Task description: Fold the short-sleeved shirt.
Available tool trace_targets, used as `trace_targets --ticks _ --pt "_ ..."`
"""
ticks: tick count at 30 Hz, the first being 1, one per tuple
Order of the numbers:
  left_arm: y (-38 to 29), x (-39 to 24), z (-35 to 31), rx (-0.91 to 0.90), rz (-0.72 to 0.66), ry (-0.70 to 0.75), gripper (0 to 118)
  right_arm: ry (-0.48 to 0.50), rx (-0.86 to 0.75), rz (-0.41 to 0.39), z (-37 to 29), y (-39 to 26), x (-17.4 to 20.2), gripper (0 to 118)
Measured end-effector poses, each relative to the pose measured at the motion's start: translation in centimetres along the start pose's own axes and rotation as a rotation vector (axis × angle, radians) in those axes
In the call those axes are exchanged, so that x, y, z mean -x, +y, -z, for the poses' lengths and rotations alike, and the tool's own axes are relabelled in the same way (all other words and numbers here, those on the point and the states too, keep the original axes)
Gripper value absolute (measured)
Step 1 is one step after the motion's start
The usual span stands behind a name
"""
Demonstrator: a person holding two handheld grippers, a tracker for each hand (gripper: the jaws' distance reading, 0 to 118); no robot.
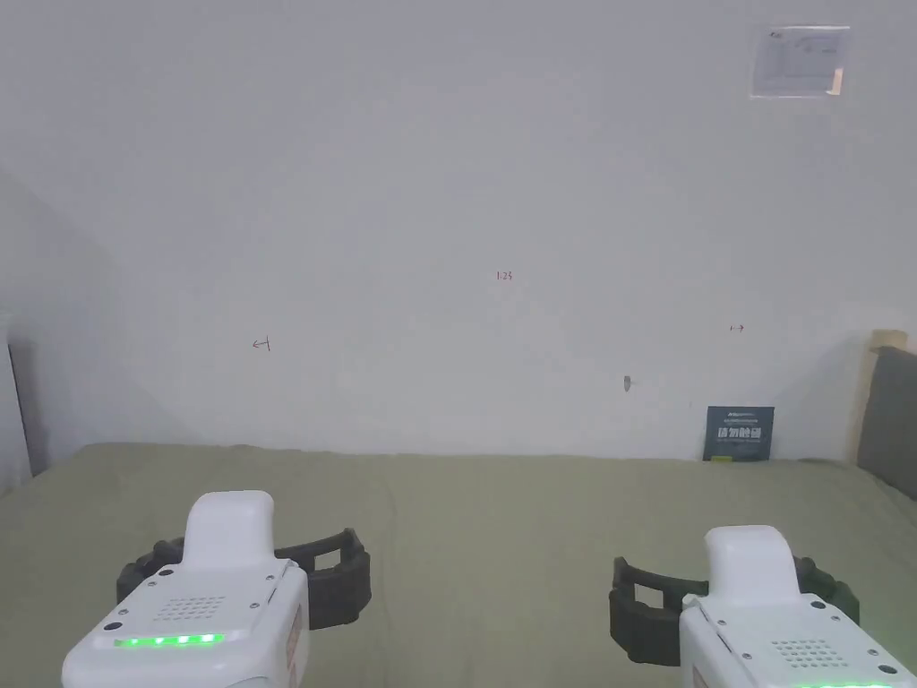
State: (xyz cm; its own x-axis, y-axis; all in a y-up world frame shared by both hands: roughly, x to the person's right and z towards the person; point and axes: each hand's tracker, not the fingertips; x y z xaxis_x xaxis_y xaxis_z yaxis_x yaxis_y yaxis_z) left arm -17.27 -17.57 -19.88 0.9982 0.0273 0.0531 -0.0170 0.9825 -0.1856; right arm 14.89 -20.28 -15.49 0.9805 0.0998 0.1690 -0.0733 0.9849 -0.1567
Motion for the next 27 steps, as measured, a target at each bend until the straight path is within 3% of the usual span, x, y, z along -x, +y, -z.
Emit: trace_targets --ticks 6,7,8,9,10,11,13,16,19,22,27 --pt "-0.2 -0.3 -0.1 0.020 0.027 -0.012 115 -0.001 0.030 0.011 0.1 -0.1 -0.2 118" --pt "-0.2 -0.4 -0.2 0.037 0.056 -0.015 91 0.001 0.041 0.014 0.1 -0.2 -0.2 109" --pt "-0.2 -0.5 -0.4 0.029 0.063 -0.015 30 0.006 0.039 0.017 0.0 -0.3 -0.2 86" --pt "-0.2 -0.6 0.0 0.036 0.059 0.008 0 0.005 0.040 0.021 -0.1 -0.3 -0.2 39" --pt "-0.2 -0.5 0.0 0.009 0.040 0.018 0 -0.055 0.055 0.020 0.1 -0.4 -0.2 0" --pt "-0.3 -0.3 0.1 0.062 0.040 0.001 0 -0.083 0.010 0.035 -0.1 -0.8 0.1 0" --pt "-0.7 0.1 0.0 0.047 0.003 -0.014 0 -0.014 0.054 0.039 -0.1 -0.8 -0.2 0" --pt "-0.9 0.0 0.1 0.057 0.013 -0.019 0 -0.061 0.048 -0.008 0.0 -1.4 0.2 0" --pt "-0.9 -0.1 0.0 0.051 0.010 -0.027 0 -0.047 0.056 0.030 -0.1 -1.2 -0.3 0" --pt "-1.2 0.5 0.3 0.059 0.010 -0.020 0 -0.046 0.068 0.017 0.0 -1.3 -0.2 0" --pt "-1.4 3.1 -0.1 0.076 -0.024 0.023 0 0.026 0.085 0.021 0.8 -1.5 1.7 0"
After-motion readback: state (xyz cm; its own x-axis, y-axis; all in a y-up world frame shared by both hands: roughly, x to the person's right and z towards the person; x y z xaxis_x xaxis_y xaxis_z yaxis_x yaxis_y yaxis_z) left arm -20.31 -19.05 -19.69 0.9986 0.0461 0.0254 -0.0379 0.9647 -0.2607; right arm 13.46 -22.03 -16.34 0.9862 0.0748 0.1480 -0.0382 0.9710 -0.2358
